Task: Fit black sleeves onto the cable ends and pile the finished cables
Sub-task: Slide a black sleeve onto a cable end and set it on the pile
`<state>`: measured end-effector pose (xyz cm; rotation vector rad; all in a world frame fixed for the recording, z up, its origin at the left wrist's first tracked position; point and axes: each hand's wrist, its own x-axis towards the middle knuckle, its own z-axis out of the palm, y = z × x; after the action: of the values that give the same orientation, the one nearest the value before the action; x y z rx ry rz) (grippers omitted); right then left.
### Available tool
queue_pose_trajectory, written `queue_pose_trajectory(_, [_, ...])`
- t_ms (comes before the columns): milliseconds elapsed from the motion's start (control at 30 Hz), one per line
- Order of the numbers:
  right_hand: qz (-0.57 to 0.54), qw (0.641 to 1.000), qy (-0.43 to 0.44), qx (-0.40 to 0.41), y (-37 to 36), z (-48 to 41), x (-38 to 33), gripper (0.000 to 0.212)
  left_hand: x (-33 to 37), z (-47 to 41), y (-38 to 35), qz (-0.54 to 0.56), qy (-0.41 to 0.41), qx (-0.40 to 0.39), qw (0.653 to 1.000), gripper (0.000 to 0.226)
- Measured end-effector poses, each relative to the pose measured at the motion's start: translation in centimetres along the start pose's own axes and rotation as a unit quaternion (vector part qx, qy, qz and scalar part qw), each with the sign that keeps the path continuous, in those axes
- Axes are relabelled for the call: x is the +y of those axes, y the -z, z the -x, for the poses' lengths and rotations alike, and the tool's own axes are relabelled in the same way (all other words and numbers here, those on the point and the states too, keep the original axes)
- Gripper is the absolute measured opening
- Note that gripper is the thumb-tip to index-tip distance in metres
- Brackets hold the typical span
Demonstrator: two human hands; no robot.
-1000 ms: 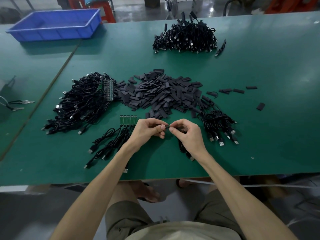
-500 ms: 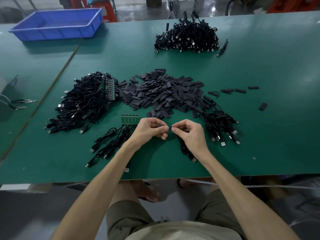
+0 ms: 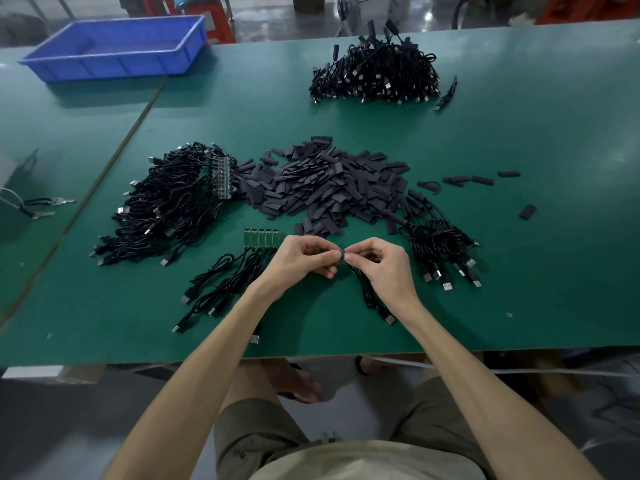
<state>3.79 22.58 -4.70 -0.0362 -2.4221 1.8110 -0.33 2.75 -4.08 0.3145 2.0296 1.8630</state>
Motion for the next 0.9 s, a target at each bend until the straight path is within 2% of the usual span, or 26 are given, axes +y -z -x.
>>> queue_pose_trajectory(300, [0.042, 0.998, 0.048, -0.020, -0.06, 0.33, -0.55, 0.012, -0.34, -0.36, 0.48, 0.057, 0.027, 0.008, 0.998, 0.024])
queue_pose_trajectory(900, [0.024, 0.999, 0.021, 0.000, 0.06, 0.37, -0.44, 0.009, 0.41, -0.57, 0.75, 0.043, 0.058, -0.023, 0.997, 0.025])
